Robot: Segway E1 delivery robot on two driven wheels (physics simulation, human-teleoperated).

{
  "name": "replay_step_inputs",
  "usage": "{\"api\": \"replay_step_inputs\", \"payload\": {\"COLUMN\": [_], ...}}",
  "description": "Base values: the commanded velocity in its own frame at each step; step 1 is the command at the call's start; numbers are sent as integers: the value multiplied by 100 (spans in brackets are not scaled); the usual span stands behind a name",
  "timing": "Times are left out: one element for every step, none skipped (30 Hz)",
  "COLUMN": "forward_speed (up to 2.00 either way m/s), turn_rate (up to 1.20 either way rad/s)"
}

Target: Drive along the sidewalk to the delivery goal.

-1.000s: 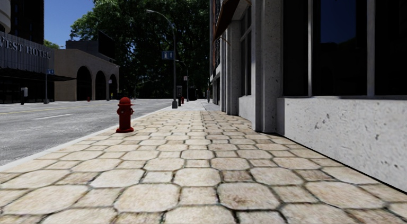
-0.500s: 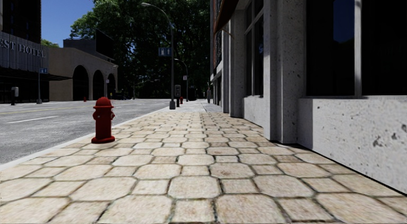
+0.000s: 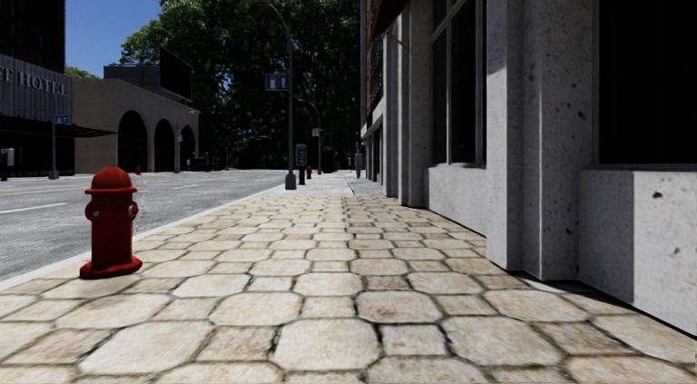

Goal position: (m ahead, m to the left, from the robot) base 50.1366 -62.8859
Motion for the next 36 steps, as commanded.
{"api": "replay_step_inputs", "payload": {"forward_speed": [200, 200, 200, 200, 200, 200, 200, 200, 200, 200, 200, 200, 200, 200, 200, 200, 200, 200, 200, 200, 200, 200, 200, 200, 200, 200, 200, 200, 200, 200, 200, 200, 200, 200, 200, 200], "turn_rate": [0, 0, 0, 0, 0, 0, 0, 0, 0, 0, 0, 0, 0, 0, 0, 0, 0, 0, 0, 0, 0, 0, 0, 0, 0, 0, 0, 0, 0, 0, 0, 0, 0, 0, 0, 0]}}
